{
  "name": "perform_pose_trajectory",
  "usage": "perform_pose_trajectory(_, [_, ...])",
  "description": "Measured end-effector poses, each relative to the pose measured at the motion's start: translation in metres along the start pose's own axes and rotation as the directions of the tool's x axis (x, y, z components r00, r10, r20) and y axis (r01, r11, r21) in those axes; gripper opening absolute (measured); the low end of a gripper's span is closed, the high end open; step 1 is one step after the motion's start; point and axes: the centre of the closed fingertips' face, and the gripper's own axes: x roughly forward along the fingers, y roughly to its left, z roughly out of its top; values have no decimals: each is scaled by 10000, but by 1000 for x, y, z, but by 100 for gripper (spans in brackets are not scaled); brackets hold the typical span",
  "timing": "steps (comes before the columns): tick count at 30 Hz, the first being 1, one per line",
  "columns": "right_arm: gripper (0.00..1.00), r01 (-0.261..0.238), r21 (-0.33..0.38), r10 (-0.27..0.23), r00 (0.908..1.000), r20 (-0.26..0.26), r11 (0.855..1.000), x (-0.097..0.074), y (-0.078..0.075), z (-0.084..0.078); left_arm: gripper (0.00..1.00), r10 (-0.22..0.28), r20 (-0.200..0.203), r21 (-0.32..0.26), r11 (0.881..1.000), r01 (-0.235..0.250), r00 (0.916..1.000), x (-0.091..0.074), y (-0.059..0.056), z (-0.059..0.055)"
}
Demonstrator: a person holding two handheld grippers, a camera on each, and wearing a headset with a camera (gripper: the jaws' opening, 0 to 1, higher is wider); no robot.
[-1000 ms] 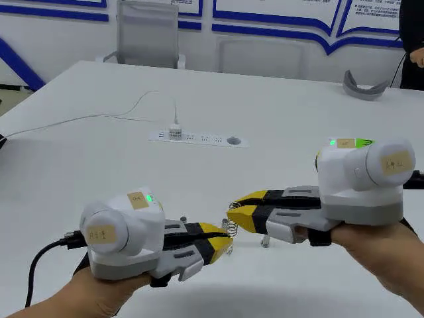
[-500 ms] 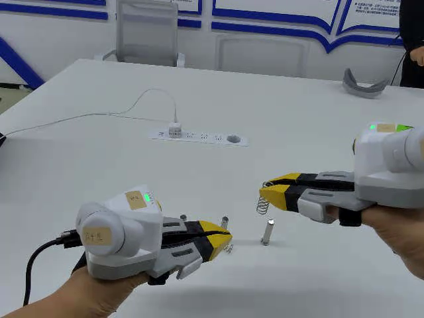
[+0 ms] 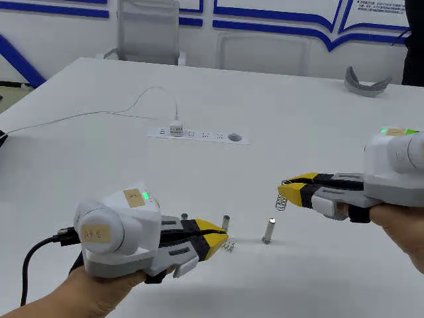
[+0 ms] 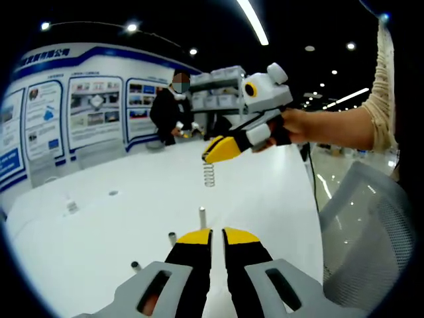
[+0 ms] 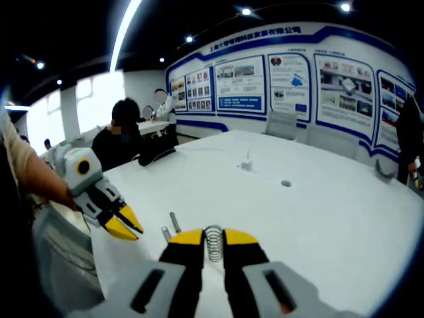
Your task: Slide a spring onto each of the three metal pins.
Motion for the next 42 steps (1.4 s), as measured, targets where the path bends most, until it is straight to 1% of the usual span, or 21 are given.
perform_pose_trajectory(1, [12,-8,5,8,10000,-10,10000,0,0,0,17,40,-54,-86,10000,-40,10000,0,1,-1])
perform_pose_trajectory(4, [12,-14,40,14,10000,-32,10000,1,0,-1,28,104,-151,-109,9999,-106,9998,-1,2,-4])
perform_pose_trajectory(8, [12,7,71,-6,10000,-36,10000,2,-2,-2,38,137,-204,-178,9997,-140,9997,-2,2,-6])
perform_pose_trajectory(14, [12,27,85,-26,10000,-53,10000,2,-4,-3,48,291,-259,-178,9994,-295,9992,-5,6,-8])
perform_pose_trajectory(16, [12,57,78,-56,10000,-74,10000,2,-5,-4,53,372,-325,-235,9990,-379,9988,-7,8,-11])
perform_pose_trajectory(19, [12,88,73,-87,9999,-106,9999,3,-7,-5,58,446,-400,-265,9986,-457,9982,-9,9,-14])
perform_pose_trajectory(20, [12,89,72,-88,9999,-117,9999,3,-7,-5,60,478,-476,-312,9983,-493,9977,-10,10,-16])
perform_pose_trajectory(28, [12,105,39,-104,9997,-236,9999,5,-9,-8,77,753,-717,-601,9950,-797,9946,-20,15,-27])
perform_pose_trajectory(34, [12,88,49,-86,9995,-305,9999,9,-10,-10,84,947,-762,-690,9926,-1000,9926,-26,19,-30])
perform_pose_trajectory(36, [12,82,63,-80,9994,-323,9999,11,-10,-11,87,1084,-799,-667,9913,-1138,9909,-28,21,-32])
perform_pose_trajectory(39, [12,69,74,-66,9993,-359,9999,15,-12,-16,90,1194,-804,-659,9900,-1248,9896,-30,23,-32])
perform_pose_trajectory(42, [12,102,110,-96,9988,-475,9999,21,-15,-25,93,1314,-816,-680,9882,-1371,9880,-33,25,-33])
